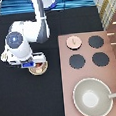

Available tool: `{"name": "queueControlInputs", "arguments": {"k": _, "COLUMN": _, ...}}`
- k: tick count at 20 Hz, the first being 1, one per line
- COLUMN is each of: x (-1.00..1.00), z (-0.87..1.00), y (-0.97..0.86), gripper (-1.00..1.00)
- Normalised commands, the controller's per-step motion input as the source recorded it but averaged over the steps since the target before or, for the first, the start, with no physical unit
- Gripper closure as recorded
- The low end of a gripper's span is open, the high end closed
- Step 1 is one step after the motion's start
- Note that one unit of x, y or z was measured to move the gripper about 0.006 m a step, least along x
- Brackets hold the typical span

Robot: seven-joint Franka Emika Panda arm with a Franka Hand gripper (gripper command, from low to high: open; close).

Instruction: Take the lid off the pot, put the pot on the plate, and use the tool to push the pot to the front of the table.

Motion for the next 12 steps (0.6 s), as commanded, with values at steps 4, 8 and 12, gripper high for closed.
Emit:
{"name": "queueControlInputs", "arguments": {"k": 4, "x": -0.34, "z": 0.80, "y": -0.23, "gripper": -1.00}}
{"name": "queueControlInputs", "arguments": {"k": 8, "x": -0.50, "z": 0.57, "y": -0.41, "gripper": -1.00}}
{"name": "queueControlInputs", "arguments": {"k": 12, "x": -0.46, "z": 0.43, "y": -0.42, "gripper": -1.00}}
